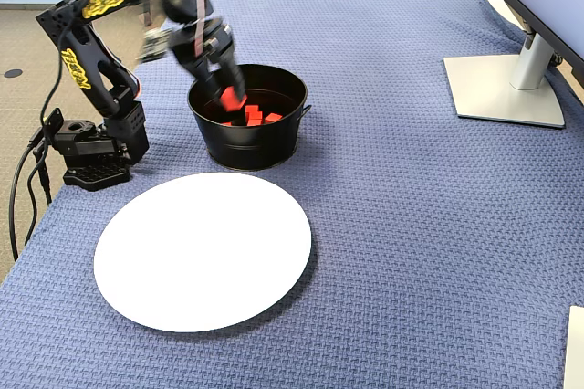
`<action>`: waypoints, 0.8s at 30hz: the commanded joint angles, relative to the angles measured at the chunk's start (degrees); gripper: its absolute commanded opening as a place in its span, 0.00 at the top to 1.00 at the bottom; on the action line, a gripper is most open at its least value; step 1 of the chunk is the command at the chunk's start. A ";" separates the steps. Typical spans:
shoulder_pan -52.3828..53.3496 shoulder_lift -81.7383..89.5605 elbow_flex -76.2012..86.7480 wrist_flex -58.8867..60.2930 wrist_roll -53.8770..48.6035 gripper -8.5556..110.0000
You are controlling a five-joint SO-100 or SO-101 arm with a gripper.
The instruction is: Pick up the red cubes from the white plate and place them in the black recipient
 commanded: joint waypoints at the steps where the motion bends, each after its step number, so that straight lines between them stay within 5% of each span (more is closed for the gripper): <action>1: -13.10 1.32 -0.44 -1.85 -3.08 0.54; 12: 18.98 15.64 14.15 -6.86 -15.38 0.71; 24: 14.24 37.62 48.60 -13.36 -14.33 0.83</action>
